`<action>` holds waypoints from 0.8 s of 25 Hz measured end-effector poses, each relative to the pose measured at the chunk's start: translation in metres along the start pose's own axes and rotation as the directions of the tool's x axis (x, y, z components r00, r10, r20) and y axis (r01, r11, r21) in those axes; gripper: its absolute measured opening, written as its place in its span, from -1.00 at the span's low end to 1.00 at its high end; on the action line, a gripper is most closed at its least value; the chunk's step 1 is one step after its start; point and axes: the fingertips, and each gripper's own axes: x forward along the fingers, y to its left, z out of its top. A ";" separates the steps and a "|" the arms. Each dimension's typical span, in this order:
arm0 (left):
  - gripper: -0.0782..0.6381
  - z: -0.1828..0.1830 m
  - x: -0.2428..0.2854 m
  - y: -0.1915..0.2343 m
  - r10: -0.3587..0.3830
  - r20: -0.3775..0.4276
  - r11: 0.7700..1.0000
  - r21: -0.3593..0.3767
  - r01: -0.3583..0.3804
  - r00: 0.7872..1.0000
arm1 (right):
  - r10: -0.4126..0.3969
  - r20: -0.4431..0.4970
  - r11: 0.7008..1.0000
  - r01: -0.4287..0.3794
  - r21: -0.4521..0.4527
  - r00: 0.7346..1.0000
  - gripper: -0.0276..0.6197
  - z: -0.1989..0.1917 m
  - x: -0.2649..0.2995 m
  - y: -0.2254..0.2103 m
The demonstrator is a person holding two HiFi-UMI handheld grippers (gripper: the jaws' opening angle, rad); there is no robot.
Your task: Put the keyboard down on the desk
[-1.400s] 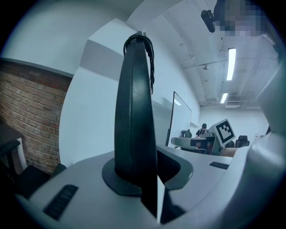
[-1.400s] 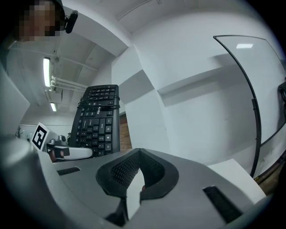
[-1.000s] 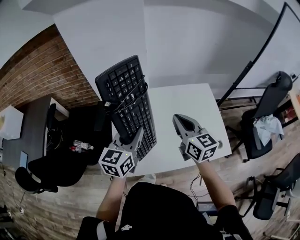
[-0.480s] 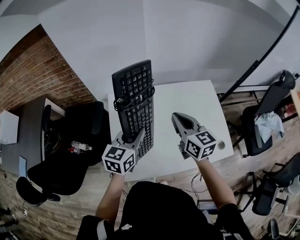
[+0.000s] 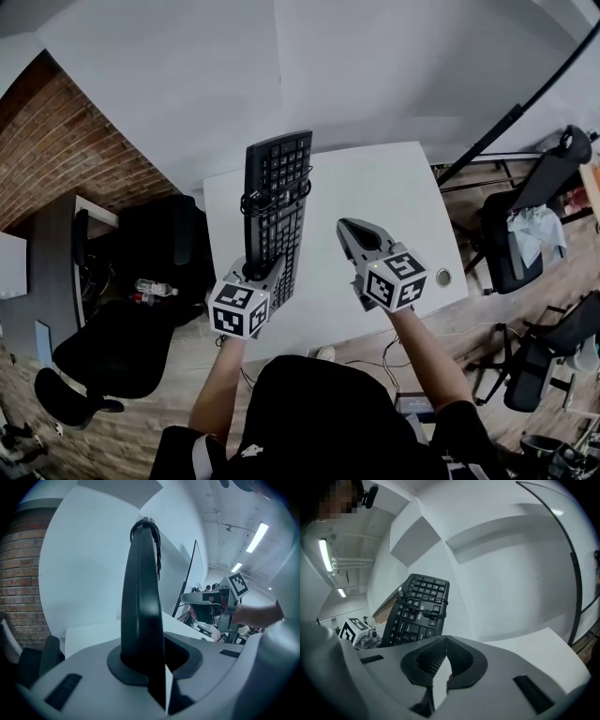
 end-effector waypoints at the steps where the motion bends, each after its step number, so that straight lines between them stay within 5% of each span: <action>1: -0.55 -0.004 0.004 0.001 -0.006 -0.015 1.000 0.003 0.006 1.000 | -0.004 -0.007 1.000 0.004 0.006 1.000 -0.79 -0.003 0.002 -0.002; 20: -0.54 -0.052 0.061 -0.002 -0.164 -0.250 0.986 0.001 0.170 0.954 | -0.077 -0.093 0.990 0.087 0.109 0.993 -0.79 -0.050 0.022 -0.051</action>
